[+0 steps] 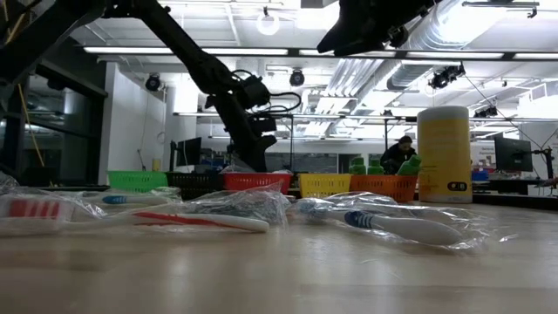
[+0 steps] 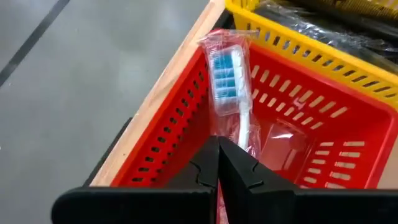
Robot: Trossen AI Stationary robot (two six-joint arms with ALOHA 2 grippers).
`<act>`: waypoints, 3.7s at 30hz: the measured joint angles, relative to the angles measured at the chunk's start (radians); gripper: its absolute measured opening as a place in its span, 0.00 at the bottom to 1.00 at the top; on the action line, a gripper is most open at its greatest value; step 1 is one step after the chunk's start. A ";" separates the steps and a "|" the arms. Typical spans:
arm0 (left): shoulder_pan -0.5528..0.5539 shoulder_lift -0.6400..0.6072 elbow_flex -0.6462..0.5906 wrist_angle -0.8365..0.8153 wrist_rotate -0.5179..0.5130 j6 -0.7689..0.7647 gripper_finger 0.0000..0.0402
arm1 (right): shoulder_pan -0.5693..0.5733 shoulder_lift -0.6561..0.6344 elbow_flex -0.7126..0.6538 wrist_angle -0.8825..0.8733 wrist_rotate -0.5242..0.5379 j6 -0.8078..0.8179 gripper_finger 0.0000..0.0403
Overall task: Pick & Place Travel size toiletries
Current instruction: Put the blue toothbrush into the red basket
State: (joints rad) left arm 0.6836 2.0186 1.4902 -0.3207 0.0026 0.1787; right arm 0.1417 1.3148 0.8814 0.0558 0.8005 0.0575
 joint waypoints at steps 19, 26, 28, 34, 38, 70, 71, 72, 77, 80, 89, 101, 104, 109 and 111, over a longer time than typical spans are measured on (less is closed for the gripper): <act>-0.003 0.005 0.214 -0.355 -0.009 0.000 0.01 | 0.000 0.000 0.000 -0.002 0.000 -0.002 0.70; -0.004 0.004 0.279 -0.575 0.173 0.098 0.12 | 0.000 0.000 0.000 -0.032 0.000 -0.001 0.70; -0.004 0.004 0.271 -0.608 0.172 0.129 0.20 | 0.000 0.000 0.000 -0.049 0.000 0.008 0.70; -0.003 0.005 0.209 -0.580 0.062 0.149 0.46 | 0.000 0.000 0.000 -0.085 0.000 0.025 0.70; -0.003 0.005 0.187 -0.530 -0.015 0.135 0.51 | 0.000 0.000 0.000 -0.096 0.000 0.025 0.70; -0.009 0.031 0.167 -0.508 -0.042 0.149 0.27 | 0.000 0.000 0.000 -0.112 0.000 0.030 0.70; -0.010 0.037 0.167 -0.506 -0.042 0.150 0.24 | 0.000 0.000 0.000 -0.112 0.000 0.030 0.70; -0.010 0.042 0.168 -0.498 -0.043 0.154 0.21 | 0.000 0.000 0.000 -0.112 0.000 0.032 0.70; -0.010 0.045 0.168 -0.491 -0.046 0.132 0.06 | 0.000 0.000 0.000 -0.120 0.000 0.051 0.70; -0.010 0.036 0.168 -0.490 -0.047 0.129 0.07 | 0.000 0.000 0.000 -0.122 0.000 0.052 0.70; -0.018 0.032 0.243 -0.635 -0.195 0.079 0.06 | 0.000 0.000 0.000 -0.121 0.000 0.055 0.70; -0.039 0.032 0.251 -0.672 -0.233 0.076 0.07 | 0.000 0.000 0.000 -0.120 0.000 0.055 0.70; -0.039 0.032 0.251 -0.667 -0.227 0.078 0.10 | 0.000 0.000 0.000 -0.120 0.000 0.057 0.70; -0.038 0.032 0.251 -0.661 -0.226 0.079 0.23 | 0.000 0.000 0.000 -0.120 0.000 0.070 0.70; -0.038 0.032 0.251 -0.661 -0.226 0.079 0.27 | 0.000 0.000 0.000 -0.120 0.000 0.070 0.70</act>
State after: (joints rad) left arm 0.6453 2.0510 1.7409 -0.9813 -0.2237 0.2573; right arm 0.1420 1.3151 0.8817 -0.0645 0.8005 0.1275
